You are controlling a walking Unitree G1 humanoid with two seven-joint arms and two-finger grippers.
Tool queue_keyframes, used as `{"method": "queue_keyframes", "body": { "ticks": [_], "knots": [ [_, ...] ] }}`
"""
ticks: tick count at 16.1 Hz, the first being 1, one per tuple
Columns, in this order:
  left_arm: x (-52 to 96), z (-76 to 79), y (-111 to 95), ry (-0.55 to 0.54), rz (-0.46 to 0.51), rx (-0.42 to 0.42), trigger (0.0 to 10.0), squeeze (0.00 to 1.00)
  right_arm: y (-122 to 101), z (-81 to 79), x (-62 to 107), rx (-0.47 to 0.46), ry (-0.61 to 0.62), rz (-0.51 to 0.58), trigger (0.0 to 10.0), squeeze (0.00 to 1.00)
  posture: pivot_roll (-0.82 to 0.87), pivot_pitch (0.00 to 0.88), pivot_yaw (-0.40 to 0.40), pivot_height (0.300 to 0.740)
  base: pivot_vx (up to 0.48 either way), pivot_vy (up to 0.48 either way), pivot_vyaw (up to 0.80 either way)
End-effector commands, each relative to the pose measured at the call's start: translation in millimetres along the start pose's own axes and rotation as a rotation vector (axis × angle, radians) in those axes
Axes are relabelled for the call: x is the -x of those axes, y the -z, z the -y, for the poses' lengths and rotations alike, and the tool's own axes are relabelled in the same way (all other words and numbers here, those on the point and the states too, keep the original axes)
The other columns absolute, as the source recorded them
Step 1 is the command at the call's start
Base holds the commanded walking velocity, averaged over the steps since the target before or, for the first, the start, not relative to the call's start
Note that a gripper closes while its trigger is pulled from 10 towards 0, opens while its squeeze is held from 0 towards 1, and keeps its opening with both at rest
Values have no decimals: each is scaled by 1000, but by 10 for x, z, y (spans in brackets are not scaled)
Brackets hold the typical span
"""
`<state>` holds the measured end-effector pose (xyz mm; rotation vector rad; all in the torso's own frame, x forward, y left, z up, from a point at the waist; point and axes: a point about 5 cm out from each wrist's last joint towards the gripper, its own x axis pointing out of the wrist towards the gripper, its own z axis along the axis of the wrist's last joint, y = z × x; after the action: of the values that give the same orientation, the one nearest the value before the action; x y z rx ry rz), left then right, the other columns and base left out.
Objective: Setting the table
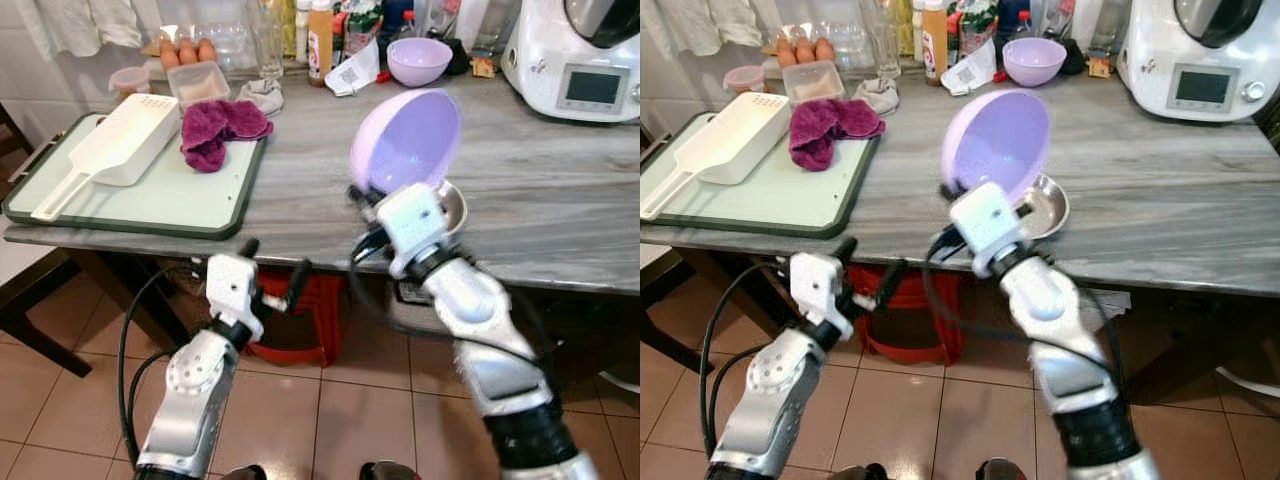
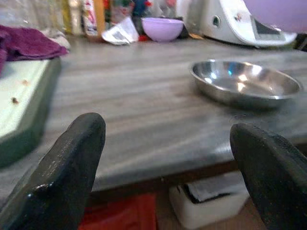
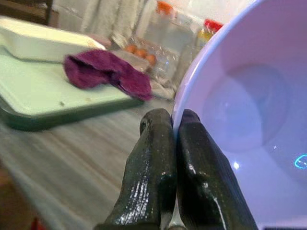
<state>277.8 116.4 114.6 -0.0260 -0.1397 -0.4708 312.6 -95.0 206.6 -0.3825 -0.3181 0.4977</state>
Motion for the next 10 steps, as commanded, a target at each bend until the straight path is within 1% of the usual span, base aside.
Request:
{"method": "queue_keyframes", "body": {
  "ticks": [1,4,5,6,7,8,9,10],
  "knots": [
    [21,65,-36,71,9,-31,10000,0,11,76,-45,1,-26,-21,10000,0,-183,168,13,740,0,0,0],
    [45,121,-60,162,11,-65,10000,0,50,205,-143,43,-100,-77,10000,0,-177,176,5,740,0,0,0],
    [66,129,-82,200,14,-84,10000,0,62,284,-193,44,-131,-91,10000,0,-174,179,1,740,0,0,0],
    [78,103,-85,204,8,-87,10000,0,61,316,-233,26,-158,-103,10000,0,-172,183,0,740,0,0,0],
    [100,87,-89,204,5,-89,10000,0,46,334,-260,30,-179,-106,10000,0,-172,191,1,740,0,0,0],
    [109,76,-87,200,2,-86,10000,0,50,341,-301,6,-202,-125,10000,0,-172,194,1,740,0,0,0],
    [119,80,-87,198,0,-82,10000,0,52,349,-354,-1,-225,-143,10000,0,-171,201,0,740,0,0,0],
    [125,96,-87,201,0,-79,10000,0,32,350,-395,-5,-240,-137,10000,0,-170,203,0,740,0,0,0]
  ]
}}
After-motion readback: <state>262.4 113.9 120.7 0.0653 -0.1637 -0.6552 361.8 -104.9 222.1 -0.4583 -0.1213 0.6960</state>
